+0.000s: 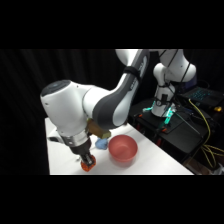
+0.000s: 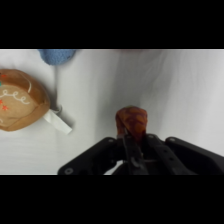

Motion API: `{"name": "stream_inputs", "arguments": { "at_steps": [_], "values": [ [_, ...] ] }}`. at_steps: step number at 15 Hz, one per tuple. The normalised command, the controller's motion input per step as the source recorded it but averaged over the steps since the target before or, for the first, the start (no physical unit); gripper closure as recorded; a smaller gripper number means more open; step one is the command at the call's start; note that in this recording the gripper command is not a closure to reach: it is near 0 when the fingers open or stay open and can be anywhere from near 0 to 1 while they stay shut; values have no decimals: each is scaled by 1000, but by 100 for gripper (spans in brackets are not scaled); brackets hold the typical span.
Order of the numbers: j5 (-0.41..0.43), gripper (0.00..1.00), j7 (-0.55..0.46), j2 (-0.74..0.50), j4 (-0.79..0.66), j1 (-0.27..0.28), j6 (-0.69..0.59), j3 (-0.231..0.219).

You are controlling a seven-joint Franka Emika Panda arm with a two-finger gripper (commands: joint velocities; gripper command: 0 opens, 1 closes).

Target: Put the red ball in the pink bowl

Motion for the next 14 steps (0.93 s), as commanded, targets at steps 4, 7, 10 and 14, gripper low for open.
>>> {"name": "stream_inputs", "arguments": {
  "at_steps": [4,7,10,14],
  "values": [
    [2,31,77,-432,-375,44,-38,-43],
    [-13,31,66,-559,-577,26,31,-43],
    [-16,31,51,-613,-689,6,108,-28],
    [8,31,32,-585,-697,-30,184,-4]
  ]
}}
